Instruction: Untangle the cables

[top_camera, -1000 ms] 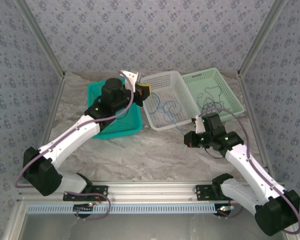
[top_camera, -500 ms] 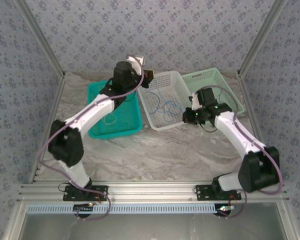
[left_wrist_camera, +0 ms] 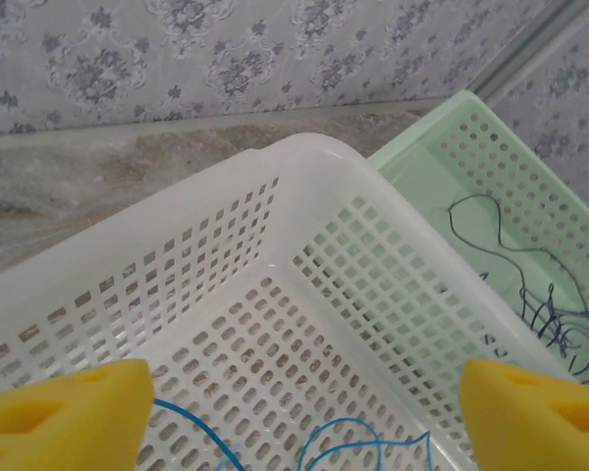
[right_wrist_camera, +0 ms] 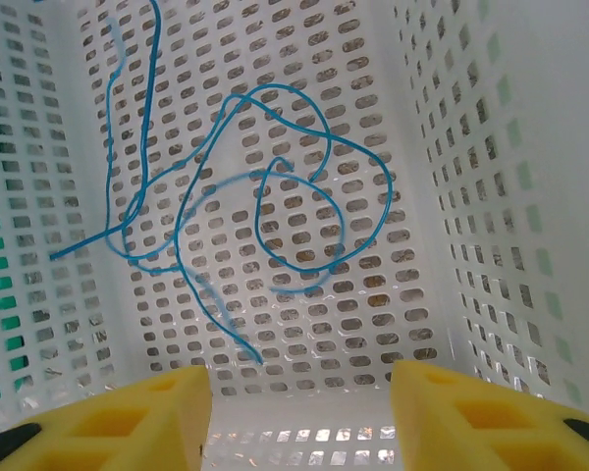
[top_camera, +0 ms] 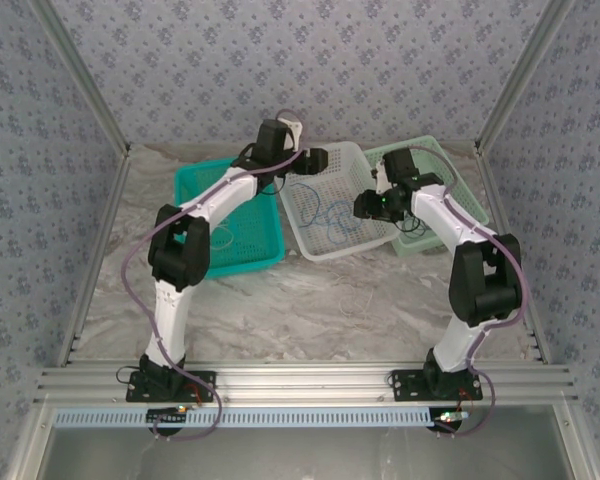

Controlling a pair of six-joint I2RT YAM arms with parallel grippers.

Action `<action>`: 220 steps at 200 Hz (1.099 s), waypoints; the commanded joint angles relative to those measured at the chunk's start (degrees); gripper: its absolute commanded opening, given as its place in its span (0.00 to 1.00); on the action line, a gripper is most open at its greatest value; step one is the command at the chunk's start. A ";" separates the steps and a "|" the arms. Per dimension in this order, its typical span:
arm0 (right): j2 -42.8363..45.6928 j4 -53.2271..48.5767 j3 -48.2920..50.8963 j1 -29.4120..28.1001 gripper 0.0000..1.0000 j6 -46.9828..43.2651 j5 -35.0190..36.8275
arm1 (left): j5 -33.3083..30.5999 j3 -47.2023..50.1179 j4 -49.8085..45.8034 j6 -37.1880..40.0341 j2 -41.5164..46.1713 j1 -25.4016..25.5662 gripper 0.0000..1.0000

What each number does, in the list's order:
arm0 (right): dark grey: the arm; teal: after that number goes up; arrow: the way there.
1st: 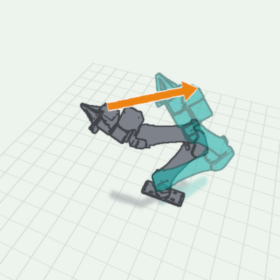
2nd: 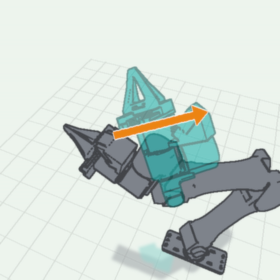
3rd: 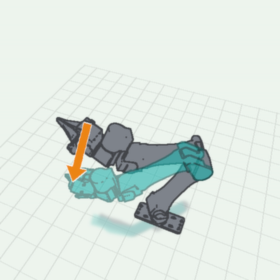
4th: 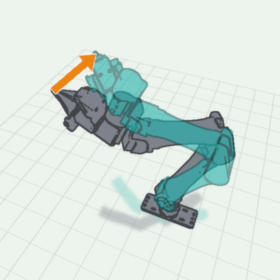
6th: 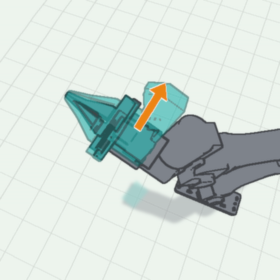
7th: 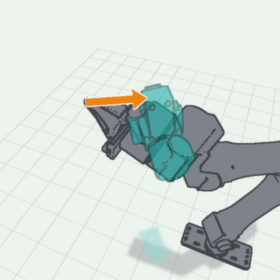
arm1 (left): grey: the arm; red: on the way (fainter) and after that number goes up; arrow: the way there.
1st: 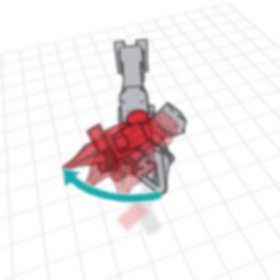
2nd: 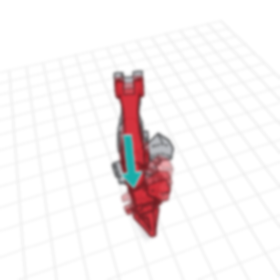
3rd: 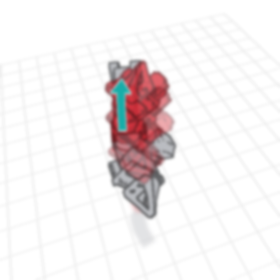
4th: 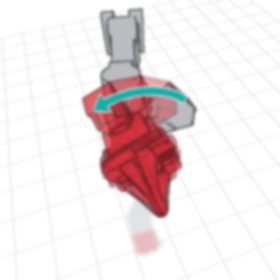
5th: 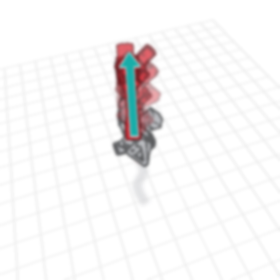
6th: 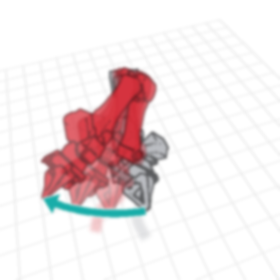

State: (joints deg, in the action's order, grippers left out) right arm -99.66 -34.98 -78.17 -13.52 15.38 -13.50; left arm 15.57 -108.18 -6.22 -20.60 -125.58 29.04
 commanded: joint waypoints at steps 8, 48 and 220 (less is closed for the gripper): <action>3.95 -1.31 -0.59 0.25 0.61 -0.10 2.59 | -1.96 -0.61 -2.71 3.21 5.14 1.65 0.99; 12.64 -2.51 2.84 -1.37 0.65 0.27 1.48 | -4.64 6.04 -1.48 5.05 13.67 3.24 0.99; 39.98 -4.45 40.81 -15.21 0.55 19.64 2.54 | -12.83 48.03 6.88 0.83 42.25 14.52 0.99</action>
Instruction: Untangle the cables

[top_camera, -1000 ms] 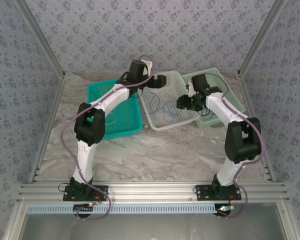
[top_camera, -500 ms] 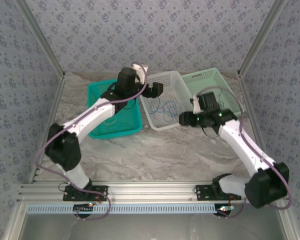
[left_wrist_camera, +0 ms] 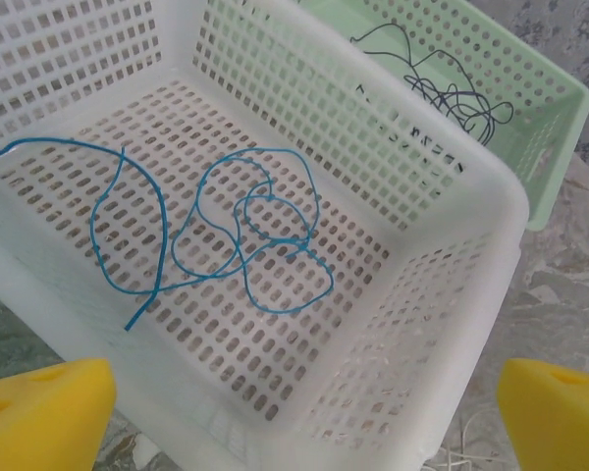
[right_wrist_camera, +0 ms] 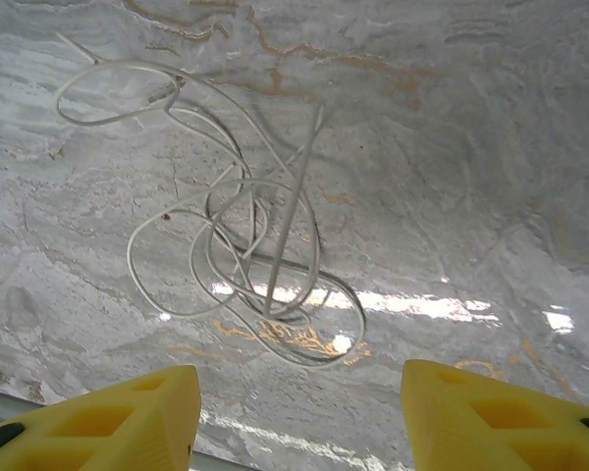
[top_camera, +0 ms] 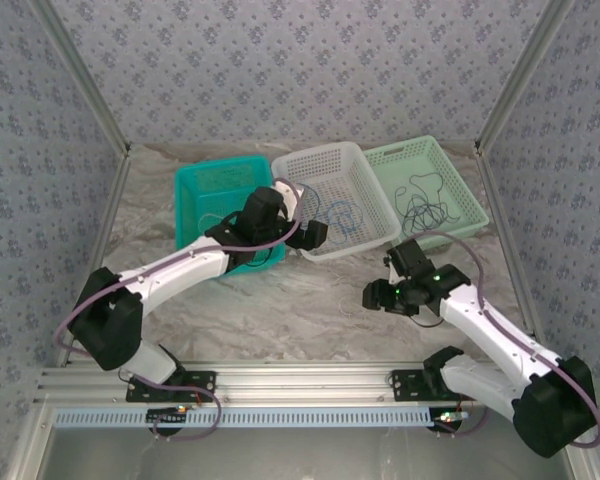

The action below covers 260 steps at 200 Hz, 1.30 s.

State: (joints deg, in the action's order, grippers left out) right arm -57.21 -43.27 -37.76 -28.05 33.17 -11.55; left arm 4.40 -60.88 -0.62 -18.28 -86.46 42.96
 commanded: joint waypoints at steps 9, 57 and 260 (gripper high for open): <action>-4.01 4.89 0.48 -0.69 0.52 1.52 1.33 | -2.07 1.06 1.39 -1.77 3.38 0.64 0.99; -7.50 11.73 0.59 -1.53 0.28 0.52 4.45 | -2.63 2.77 1.44 -2.28 4.75 0.73 0.99; 18.90 3.45 -15.67 -3.87 0.00 -12.36 1.48 | 18.41 3.60 11.83 1.61 3.44 4.79 0.96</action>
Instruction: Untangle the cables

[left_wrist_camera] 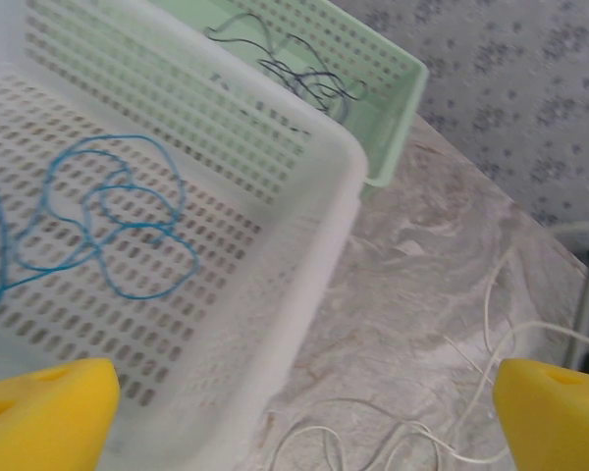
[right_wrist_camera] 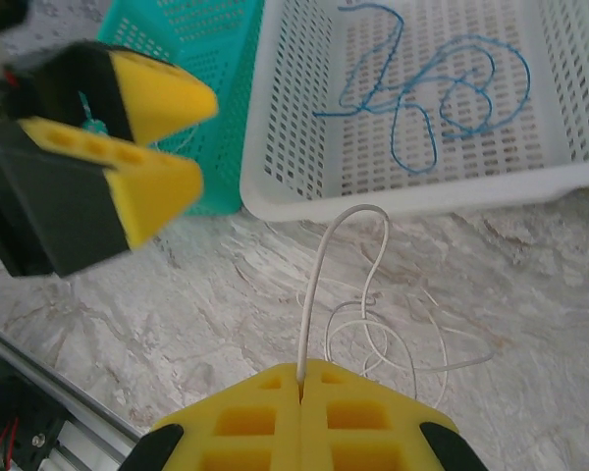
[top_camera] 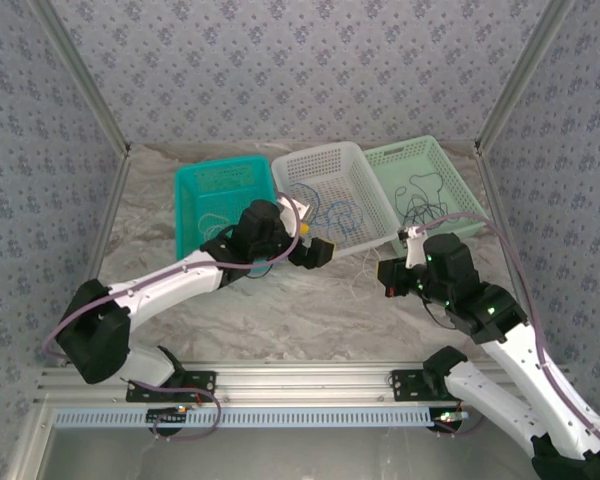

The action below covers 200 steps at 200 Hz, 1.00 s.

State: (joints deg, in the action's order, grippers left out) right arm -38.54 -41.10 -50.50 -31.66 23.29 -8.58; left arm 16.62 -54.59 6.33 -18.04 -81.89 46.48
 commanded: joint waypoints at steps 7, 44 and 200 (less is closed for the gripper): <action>0.16 1.78 -3.18 -0.27 0.00 -2.70 -2.10 | 6.79 -2.77 5.98 1.07 -1.59 1.61 0.96; -1.05 2.32 -3.07 -0.28 0.00 -3.34 -5.02 | 8.21 -5.20 8.69 1.12 -4.52 3.75 0.94; 0.30 -2.02 -11.73 0.28 0.00 -4.33 -7.26 | -4.75 -17.54 -8.21 -0.10 -18.79 9.00 0.55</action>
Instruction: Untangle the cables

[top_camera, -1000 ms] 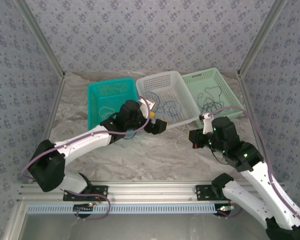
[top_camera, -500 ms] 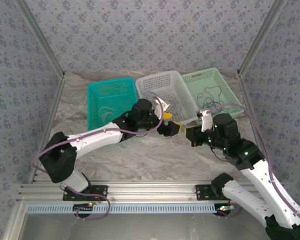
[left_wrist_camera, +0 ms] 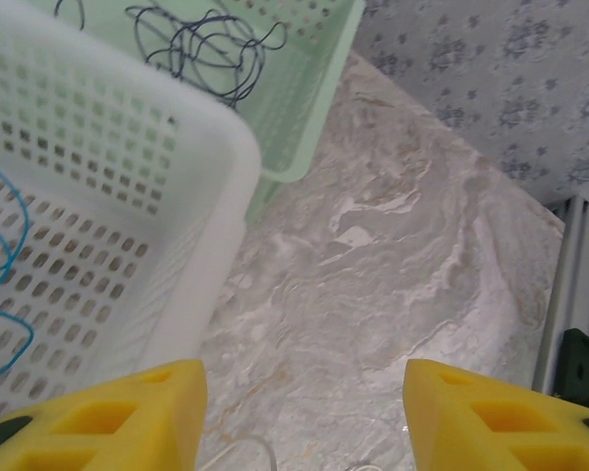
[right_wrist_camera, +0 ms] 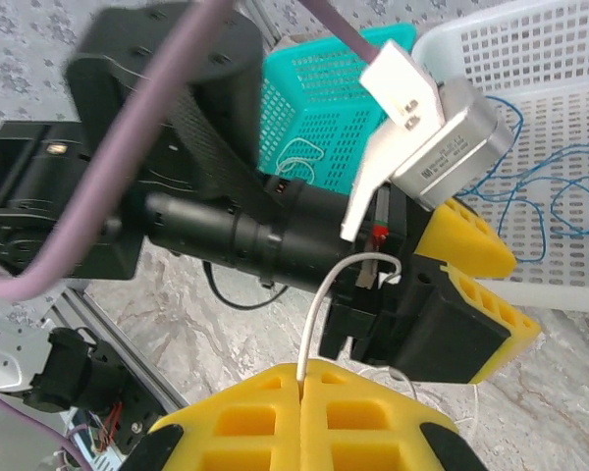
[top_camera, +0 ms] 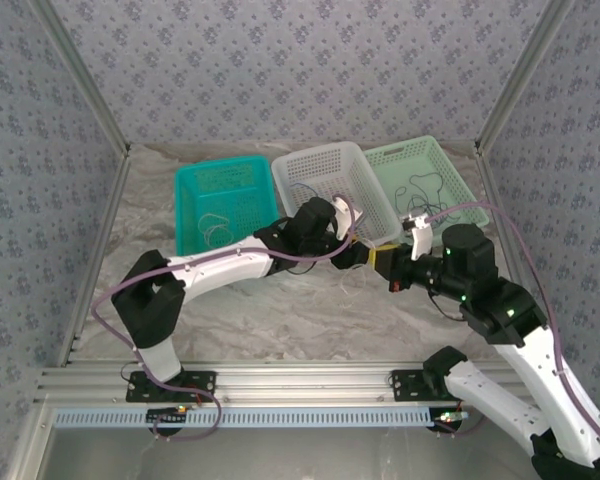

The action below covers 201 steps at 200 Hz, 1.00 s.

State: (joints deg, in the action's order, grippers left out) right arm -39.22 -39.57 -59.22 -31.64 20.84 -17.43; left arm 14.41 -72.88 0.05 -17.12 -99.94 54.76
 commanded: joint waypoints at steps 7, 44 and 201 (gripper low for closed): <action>1.04 -4.09 -3.59 0.44 0.00 -2.17 2.30 | -3.24 1.05 -2.31 -0.99 -0.85 0.97 0.55; 1.25 -6.90 -7.39 1.27 0.00 -2.85 3.41 | -5.72 1.88 -4.03 -0.59 -1.66 1.40 0.53; 0.39 -13.55 -5.36 3.21 0.00 -5.25 3.57 | -15.53 6.57 -2.05 0.51 7.97 1.46 0.00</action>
State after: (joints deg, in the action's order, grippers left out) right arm -39.05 -54.70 -65.73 -29.02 16.01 -11.73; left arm 0.93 -66.02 -1.91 -18.00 -95.02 56.40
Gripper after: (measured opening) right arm 0.059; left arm 0.081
